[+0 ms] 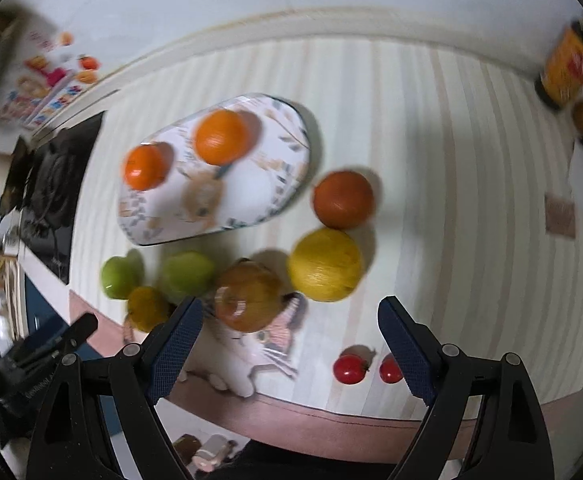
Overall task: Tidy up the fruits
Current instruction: 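Grasp a yellow citrus with the left gripper while the right gripper grasps a large yellow grapefruit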
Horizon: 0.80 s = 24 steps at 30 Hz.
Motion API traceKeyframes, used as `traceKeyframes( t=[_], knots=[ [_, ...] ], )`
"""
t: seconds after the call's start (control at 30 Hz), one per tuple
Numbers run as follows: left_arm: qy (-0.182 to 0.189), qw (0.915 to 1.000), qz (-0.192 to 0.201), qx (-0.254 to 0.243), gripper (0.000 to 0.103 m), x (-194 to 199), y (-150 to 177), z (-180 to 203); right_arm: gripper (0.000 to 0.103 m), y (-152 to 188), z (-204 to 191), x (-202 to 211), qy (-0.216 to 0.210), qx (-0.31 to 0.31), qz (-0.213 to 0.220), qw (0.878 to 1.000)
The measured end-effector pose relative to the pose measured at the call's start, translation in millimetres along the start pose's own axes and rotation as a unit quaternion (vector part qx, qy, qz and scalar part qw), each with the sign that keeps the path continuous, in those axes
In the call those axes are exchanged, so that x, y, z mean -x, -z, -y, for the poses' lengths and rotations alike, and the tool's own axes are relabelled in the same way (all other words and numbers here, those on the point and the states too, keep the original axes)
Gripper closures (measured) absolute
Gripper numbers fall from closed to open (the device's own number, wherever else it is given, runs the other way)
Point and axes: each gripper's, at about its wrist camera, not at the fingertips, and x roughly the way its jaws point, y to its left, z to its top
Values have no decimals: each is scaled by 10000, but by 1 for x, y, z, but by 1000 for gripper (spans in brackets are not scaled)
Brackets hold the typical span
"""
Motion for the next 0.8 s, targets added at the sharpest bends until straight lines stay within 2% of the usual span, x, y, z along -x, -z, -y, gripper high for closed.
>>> traceKeyframes(
  t=[0.2,0.37,0.4,0.43,0.5,0.57,0.63,0.8],
  knots=[
    [171,9982,-574,86,12,-51,0,2,12,-13,22,-42,-68,-403,-270,9988],
    [175,9967,-788,39,12,-74,-2,8,15,-25,27,-73,37,-549,-437,9975],
    [168,9965,-814,25,12,-78,-2,9,16,-27,28,-78,58,-575,-457,9973],
    [171,9964,-832,8,13,-81,-3,10,23,-28,28,-85,59,-590,-503,9970],
    [175,9961,-868,-24,18,-87,-4,13,35,-30,29,-95,29,-612,-606,9963],
    [175,9954,-935,-72,39,-92,-4,15,36,-31,30,-99,-39,-595,-582,9965],
    [106,9946,-1017,-148,46,-99,-3,16,36,-30,28,-99,22,-509,-605,9969],
    [175,9958,-882,-182,46,-98,2,13,36,-14,29,-98,-28,-328,-925,9952]
  ],
)
